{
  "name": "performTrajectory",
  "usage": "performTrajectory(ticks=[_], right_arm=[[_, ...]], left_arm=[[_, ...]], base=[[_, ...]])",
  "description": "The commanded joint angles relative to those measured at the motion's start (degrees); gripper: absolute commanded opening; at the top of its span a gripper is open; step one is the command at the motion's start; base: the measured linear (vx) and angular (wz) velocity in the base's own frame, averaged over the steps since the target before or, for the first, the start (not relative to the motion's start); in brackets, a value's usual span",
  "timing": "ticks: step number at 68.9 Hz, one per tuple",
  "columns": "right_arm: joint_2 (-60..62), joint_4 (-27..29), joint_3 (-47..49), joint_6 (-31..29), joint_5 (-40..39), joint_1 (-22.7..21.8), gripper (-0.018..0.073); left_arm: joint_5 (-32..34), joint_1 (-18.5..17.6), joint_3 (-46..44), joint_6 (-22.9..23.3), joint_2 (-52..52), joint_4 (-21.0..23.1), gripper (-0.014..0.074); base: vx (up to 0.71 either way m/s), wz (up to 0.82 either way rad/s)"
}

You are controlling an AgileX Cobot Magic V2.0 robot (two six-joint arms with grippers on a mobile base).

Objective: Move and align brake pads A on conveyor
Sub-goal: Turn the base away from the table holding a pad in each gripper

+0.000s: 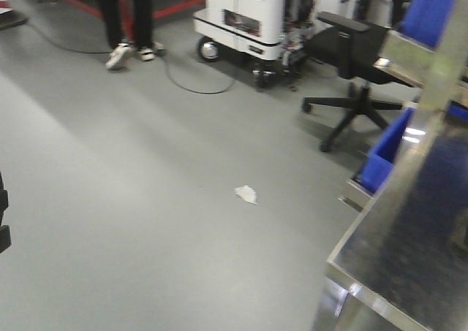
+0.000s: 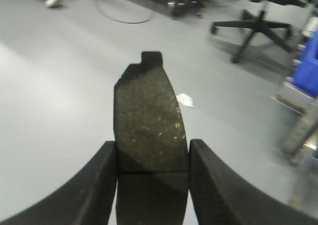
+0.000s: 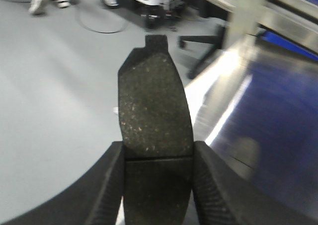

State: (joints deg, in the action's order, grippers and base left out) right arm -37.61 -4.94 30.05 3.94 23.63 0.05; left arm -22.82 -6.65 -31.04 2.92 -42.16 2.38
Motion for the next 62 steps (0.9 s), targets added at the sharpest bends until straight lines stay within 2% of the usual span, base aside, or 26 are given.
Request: performTrajectory(ticks=[1, 62], right_arm=[[0.27, -0.44, 1.76, -0.38, -4.97, -0.05, 0.0025], [0.27, -0.44, 1.76, -0.38, -4.97, -0.05, 0.0025]], left_arm=[[5.22, -0.23, -1.61, 0.11, 0.23, 0.52, 0.0083], [5.22, -0.23, -1.61, 0.11, 0.23, 0.52, 0.0083]], base=[[0.08, 0.63], [0.11, 0.71]])
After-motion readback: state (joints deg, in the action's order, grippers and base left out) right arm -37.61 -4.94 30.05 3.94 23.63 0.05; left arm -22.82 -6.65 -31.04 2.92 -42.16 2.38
